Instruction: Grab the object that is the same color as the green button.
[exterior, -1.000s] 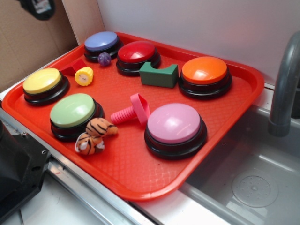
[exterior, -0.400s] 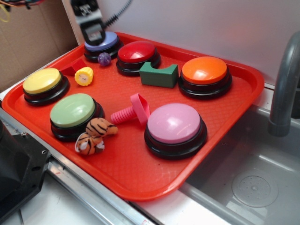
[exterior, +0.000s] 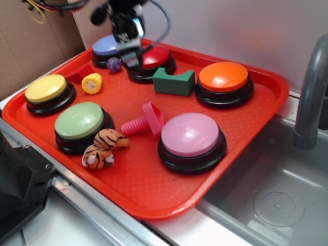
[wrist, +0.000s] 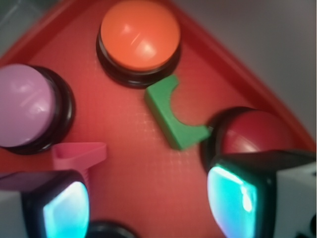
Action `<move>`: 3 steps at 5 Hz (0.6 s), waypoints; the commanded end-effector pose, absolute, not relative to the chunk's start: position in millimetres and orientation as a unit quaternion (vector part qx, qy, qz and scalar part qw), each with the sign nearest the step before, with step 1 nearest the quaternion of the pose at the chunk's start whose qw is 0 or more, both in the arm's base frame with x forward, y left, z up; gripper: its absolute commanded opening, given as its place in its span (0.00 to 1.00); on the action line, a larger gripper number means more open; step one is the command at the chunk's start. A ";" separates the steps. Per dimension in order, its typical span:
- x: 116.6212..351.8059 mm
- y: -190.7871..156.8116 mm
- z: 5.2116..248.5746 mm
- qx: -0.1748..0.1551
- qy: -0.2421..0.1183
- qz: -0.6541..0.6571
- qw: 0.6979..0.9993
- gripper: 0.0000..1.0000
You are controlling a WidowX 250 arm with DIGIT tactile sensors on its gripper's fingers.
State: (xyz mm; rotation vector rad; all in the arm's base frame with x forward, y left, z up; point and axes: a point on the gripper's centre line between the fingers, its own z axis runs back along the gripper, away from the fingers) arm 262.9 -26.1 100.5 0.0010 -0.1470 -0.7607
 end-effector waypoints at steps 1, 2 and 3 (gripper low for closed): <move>304.7 -41.5 73.9 -0.024 -0.093 -0.441 0.892 1.00; 309.3 -46.8 58.6 -0.033 -0.093 -0.465 0.880 1.00; 307.2 -48.6 48.6 -0.040 -0.094 -0.478 0.872 1.00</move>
